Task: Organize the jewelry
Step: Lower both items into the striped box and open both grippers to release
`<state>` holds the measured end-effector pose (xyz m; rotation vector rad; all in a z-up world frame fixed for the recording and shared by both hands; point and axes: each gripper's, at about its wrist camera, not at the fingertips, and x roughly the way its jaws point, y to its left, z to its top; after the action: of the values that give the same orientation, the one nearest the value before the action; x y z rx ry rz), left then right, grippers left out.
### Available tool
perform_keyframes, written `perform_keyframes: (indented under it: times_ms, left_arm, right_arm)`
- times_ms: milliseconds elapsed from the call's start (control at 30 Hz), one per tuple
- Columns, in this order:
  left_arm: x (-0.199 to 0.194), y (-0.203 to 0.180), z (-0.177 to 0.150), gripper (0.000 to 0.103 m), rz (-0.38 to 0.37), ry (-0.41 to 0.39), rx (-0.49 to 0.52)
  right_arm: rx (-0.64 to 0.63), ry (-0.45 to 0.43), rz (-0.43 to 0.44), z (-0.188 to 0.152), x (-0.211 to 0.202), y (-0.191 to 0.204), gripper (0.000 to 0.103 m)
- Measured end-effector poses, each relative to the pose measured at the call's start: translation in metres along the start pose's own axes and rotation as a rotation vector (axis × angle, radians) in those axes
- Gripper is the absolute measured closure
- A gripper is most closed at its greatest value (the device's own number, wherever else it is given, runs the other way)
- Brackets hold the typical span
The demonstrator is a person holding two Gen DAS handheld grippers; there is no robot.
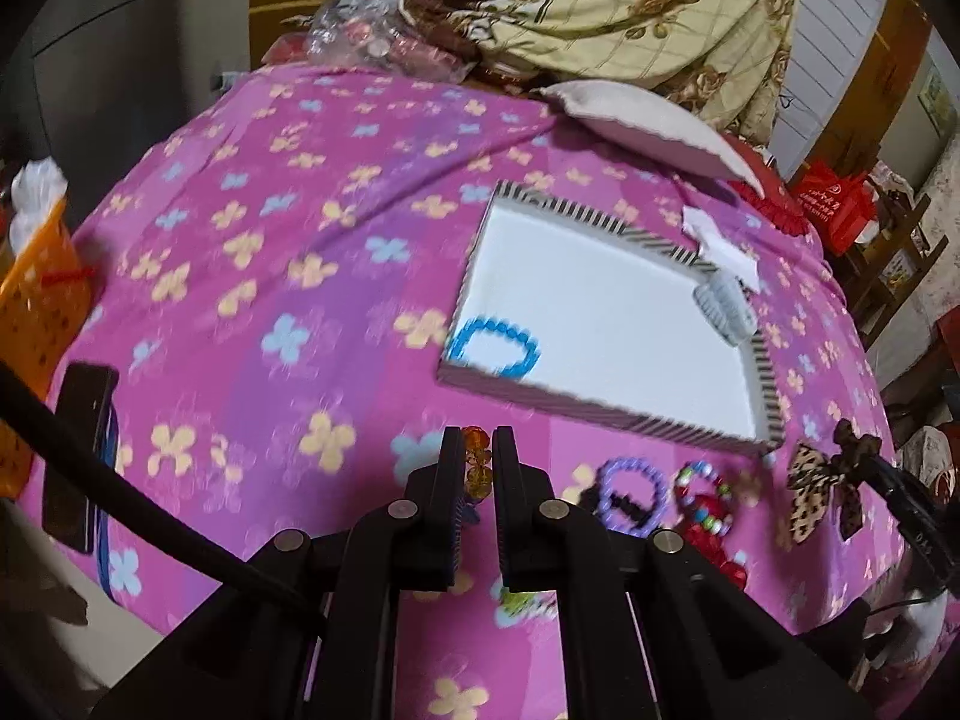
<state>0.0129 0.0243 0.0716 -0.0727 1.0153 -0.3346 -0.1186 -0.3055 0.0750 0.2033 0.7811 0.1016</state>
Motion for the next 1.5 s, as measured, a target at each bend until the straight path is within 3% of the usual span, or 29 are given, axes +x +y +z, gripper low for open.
perform_keyframes:
  times_ms: [367,800,1067,1200,1400,1500]
  left_arm:
    - [0.013,-0.05,0.057,0.094,0.006,-0.032,0.079]
    - [0.096,-0.091,0.103,0.094,0.025,0.039,0.109]
    - [0.141,-0.058,0.111,0.094,0.105,0.092,0.043]
    - [0.151,-0.03,0.105,0.094,0.149,0.117,0.003]
    - [0.163,-0.02,0.097,0.093,0.155,0.137,-0.009]
    - [0.163,-0.026,0.092,0.093,0.184,0.124,0.015]
  right_arm:
    - [-0.021,0.01,-0.016,0.043,0.037,0.007,0.083]
    - [0.045,0.08,-0.017,0.067,0.12,-0.004,0.083]
    - [0.081,0.125,-0.071,0.074,0.161,-0.027,0.083]
    - [0.085,0.13,-0.148,0.071,0.172,-0.035,0.083]
    - [0.074,0.142,-0.17,0.064,0.181,-0.037,0.082]
    - [0.093,0.124,-0.148,0.064,0.173,-0.04,0.072]
